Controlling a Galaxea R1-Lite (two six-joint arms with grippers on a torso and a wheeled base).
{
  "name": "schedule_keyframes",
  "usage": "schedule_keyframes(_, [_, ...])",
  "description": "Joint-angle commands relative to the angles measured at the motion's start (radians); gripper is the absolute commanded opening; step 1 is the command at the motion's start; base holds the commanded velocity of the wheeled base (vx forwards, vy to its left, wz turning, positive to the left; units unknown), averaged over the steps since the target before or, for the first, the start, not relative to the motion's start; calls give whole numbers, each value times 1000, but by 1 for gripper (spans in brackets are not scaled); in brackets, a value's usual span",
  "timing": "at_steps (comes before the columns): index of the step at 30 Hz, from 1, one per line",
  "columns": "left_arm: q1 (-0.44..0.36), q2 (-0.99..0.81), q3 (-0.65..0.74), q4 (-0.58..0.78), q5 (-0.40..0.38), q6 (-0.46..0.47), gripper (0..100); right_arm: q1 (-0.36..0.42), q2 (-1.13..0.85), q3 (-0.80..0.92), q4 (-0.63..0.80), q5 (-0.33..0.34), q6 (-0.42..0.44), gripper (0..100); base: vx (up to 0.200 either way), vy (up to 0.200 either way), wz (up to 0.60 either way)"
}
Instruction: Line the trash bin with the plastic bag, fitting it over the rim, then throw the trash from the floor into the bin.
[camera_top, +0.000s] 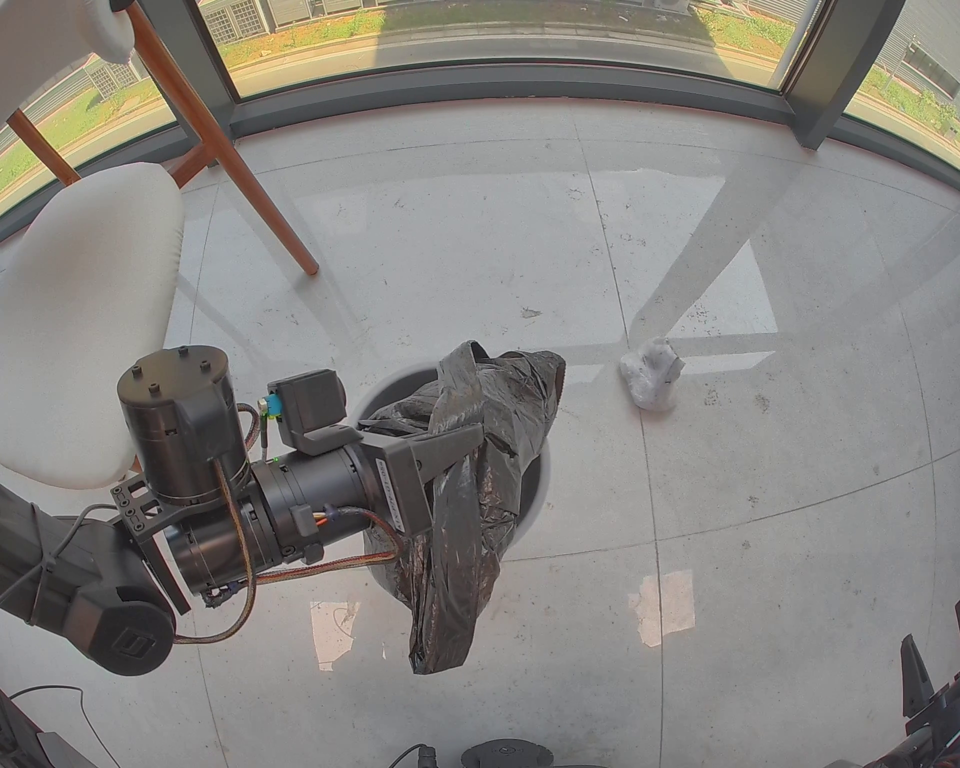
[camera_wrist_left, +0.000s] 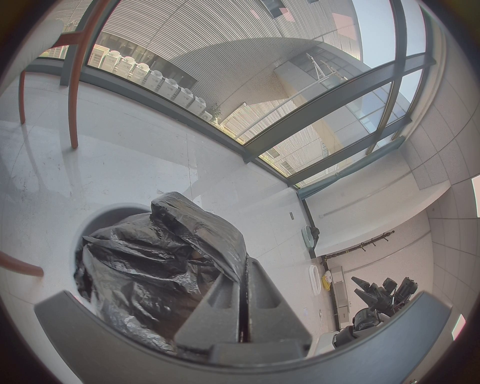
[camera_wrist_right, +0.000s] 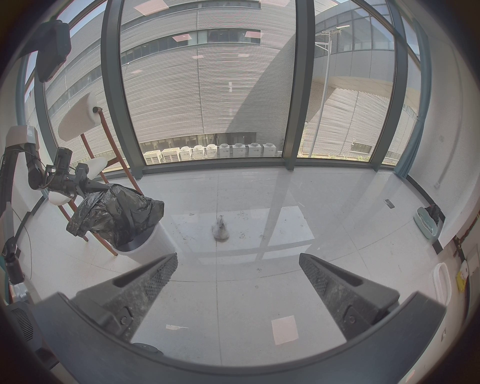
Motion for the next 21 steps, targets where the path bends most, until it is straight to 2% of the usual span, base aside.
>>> schedule_keyframes(1, [-2, 7, -7, -2, 0, 7, 0, 0, -13, 16, 0, 0, 0, 100, 0, 200, 0])
schedule_keyframes(7, [-56, 10, -16, -10, -11, 24, 0, 0, -13, 16, 2, 0, 0, 100, 0, 33, 0])
schedule_keyframes(10, [-92, 53, 0, -87, -19, 22, 0, 0, -13, 16, 0, 0, 0, 100, 0, 0, 0])
schedule_keyframes(14, [-100, 67, 76, -137, -45, 52, 0, 0, -13, 16, 2, 0, 0, 100, 0, 0, 0])
schedule_keyframes(17, [-100, 67, 128, -136, -43, 159, 0, -3, -13, 13, 10, 0, 0, 100, 0, 0, 0])
schedule_keyframes(18, [-100, 67, 128, -134, -43, 164, 0, -3, -13, 12, 10, 1, 0, 100, 0, 0, 0])
schedule_keyframes(19, [-100, 70, 123, -127, -40, 223, 0, -3, -13, 18, -3, 0, -3, 100, 0, 0, 0])
schedule_keyframes(21, [-98, 73, 111, -93, -32, 277, 0, -3, -13, 16, -3, 1, -6, 100, 0, 0, 0])
